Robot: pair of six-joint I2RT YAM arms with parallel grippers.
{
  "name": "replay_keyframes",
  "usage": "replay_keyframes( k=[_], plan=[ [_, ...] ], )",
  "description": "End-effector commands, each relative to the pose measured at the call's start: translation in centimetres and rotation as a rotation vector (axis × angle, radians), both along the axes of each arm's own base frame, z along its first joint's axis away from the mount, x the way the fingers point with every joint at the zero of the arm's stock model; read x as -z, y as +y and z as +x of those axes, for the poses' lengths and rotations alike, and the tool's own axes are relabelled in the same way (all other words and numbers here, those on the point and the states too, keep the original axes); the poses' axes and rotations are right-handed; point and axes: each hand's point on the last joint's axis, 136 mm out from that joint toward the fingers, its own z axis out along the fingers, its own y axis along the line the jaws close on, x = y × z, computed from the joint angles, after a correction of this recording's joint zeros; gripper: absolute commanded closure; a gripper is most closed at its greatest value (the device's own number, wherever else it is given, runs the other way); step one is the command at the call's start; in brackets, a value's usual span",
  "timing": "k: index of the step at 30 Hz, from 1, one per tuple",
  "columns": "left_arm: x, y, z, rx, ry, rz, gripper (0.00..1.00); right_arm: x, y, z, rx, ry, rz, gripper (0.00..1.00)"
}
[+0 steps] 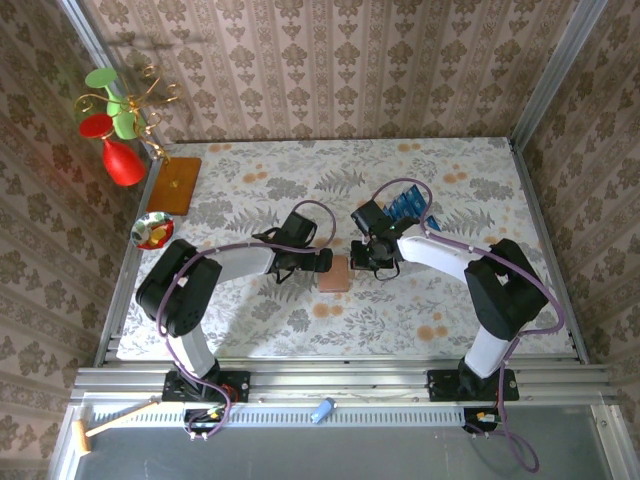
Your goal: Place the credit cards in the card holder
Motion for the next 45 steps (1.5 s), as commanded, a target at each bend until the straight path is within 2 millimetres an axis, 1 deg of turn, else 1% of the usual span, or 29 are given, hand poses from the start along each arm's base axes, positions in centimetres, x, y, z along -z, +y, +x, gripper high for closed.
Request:
replay_keyframes(
  k=[1,7,11,19,30,38,42,45],
  plan=[
    [3.4,3.2,-2.0,-0.056,0.105,0.11,0.0,-1.3,1.0,0.1,-0.002,-0.015,0.061,1.0],
    [3.4,3.1,-2.0,-0.053,0.104,0.106,0.0,-2.1,3.5,0.3,-0.008,-0.002,0.206,1.0],
    [3.3,3.1,-1.9,-0.055,0.104,0.106,0.0,-1.8,4.8,0.6,-0.007,0.02,0.264,1.0],
    [3.3,3.1,-2.0,-0.054,0.105,0.101,0.0,-0.5,6.0,0.6,-0.008,0.056,0.279,1.0],
    [3.3,3.1,-2.0,-0.056,0.102,0.099,0.0,1.8,5.9,0.3,0.002,0.09,0.255,1.0],
    [3.3,3.0,-2.0,-0.058,0.104,0.097,0.0,3.3,5.2,-0.6,0.015,0.116,0.233,1.0],
    [3.3,3.0,-1.9,-0.059,0.103,0.096,0.0,3.9,4.8,-0.9,0.023,0.124,0.222,1.0],
    [3.4,3.0,-2.0,-0.058,0.106,0.094,0.0,3.5,4.7,-0.9,0.023,0.114,0.226,1.0]
  ],
)
